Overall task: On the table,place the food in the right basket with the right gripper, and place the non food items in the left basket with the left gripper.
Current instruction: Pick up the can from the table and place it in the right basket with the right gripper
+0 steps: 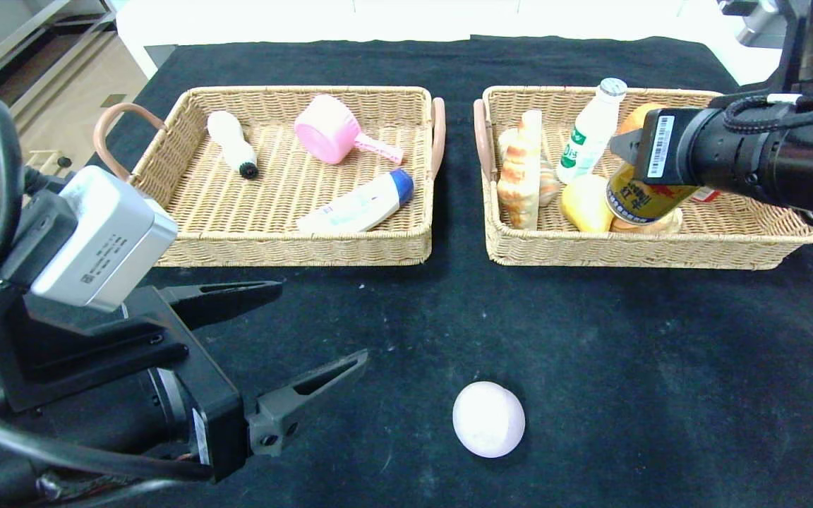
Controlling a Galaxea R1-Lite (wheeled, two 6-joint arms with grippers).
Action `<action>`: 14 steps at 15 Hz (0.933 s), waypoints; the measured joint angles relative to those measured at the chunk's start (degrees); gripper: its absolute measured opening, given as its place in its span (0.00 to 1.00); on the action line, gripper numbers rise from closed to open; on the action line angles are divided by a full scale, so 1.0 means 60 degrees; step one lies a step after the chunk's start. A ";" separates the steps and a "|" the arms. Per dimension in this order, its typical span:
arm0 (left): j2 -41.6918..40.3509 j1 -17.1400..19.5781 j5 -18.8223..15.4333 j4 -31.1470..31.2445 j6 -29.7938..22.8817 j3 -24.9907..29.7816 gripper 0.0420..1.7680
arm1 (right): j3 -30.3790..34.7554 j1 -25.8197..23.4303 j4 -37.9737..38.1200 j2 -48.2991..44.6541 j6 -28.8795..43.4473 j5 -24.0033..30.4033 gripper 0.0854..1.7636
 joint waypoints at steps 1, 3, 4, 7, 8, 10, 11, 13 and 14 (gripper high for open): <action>0.0000 -0.0004 0.0004 0.0000 0.0000 0.0000 0.97 | -0.0132 -0.0280 -0.0124 0.0098 0.0000 0.0197 0.68; 0.0000 -0.0004 0.0000 0.0000 -0.0004 0.0000 0.97 | -0.0358 -0.0878 -0.0630 0.0362 -0.0059 0.0624 0.68; 0.0000 -0.0004 0.0004 0.0000 -0.0004 0.0000 0.97 | -0.0423 -0.1138 -0.0926 0.0510 -0.0110 0.0786 0.68; 0.0000 -0.0004 0.0004 0.0000 -0.0004 0.0004 0.97 | -0.0601 -0.1757 -0.1703 0.1024 -0.0189 0.1126 0.68; 0.0000 0.0000 0.0004 0.0000 -0.0004 0.0008 0.97 | -0.0679 -0.1879 -0.1892 0.1189 -0.0189 0.1144 0.68; 0.0000 -0.0004 0.0004 0.0000 -0.0004 0.0012 0.97 | -0.0868 -0.2070 -0.1997 0.1501 -0.0197 0.1294 0.68; 0.0000 -0.0004 0.0004 0.0000 0.0000 0.0014 0.97 | -0.0983 -0.2186 -0.2052 0.1682 -0.0197 0.1388 0.68; 0.0000 -0.0004 0.0000 -0.0008 -0.0004 0.0014 0.97 | -0.1172 -0.2339 -0.2395 0.1999 -0.0197 0.1447 0.68; 0.0000 -0.0004 0.0004 -0.0008 0.0000 0.0014 0.97 | -0.1241 -0.2402 -0.2432 0.2135 -0.0193 0.1451 0.68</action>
